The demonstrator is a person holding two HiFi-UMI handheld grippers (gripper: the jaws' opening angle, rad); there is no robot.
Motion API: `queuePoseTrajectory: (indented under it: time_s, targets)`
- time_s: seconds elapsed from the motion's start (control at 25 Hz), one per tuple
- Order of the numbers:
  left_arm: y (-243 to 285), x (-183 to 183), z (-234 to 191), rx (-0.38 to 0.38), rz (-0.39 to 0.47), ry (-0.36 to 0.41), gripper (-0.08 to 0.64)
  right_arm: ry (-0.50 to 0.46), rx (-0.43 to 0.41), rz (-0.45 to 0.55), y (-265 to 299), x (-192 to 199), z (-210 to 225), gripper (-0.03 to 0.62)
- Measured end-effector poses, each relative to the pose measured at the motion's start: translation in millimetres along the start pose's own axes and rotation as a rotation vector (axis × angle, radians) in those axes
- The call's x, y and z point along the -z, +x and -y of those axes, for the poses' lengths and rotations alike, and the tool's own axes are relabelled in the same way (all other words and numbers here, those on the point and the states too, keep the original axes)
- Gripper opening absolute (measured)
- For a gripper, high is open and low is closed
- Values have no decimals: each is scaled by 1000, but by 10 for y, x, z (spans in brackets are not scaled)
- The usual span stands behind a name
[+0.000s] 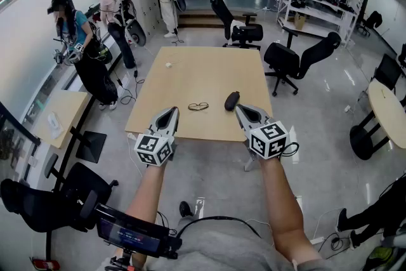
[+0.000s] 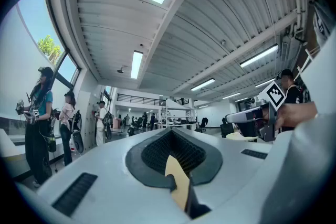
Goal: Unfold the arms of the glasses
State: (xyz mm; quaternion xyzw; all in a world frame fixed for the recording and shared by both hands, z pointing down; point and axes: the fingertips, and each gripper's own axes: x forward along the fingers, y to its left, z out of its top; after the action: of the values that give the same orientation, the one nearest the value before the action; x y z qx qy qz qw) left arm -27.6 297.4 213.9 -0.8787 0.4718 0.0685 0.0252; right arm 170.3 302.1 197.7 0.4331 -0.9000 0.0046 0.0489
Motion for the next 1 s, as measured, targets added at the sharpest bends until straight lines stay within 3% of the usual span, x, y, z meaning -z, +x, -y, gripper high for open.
queuePoseTrajectory:
  time_s: [0.56, 1.0]
  targets:
    - [455, 228, -377, 4, -33, -25, 5, 40, 3, -45, 499, 257, 219, 8]
    - [937, 582, -1234, 54, -91, -29, 5, 86, 17, -50, 1524, 339, 309, 9]
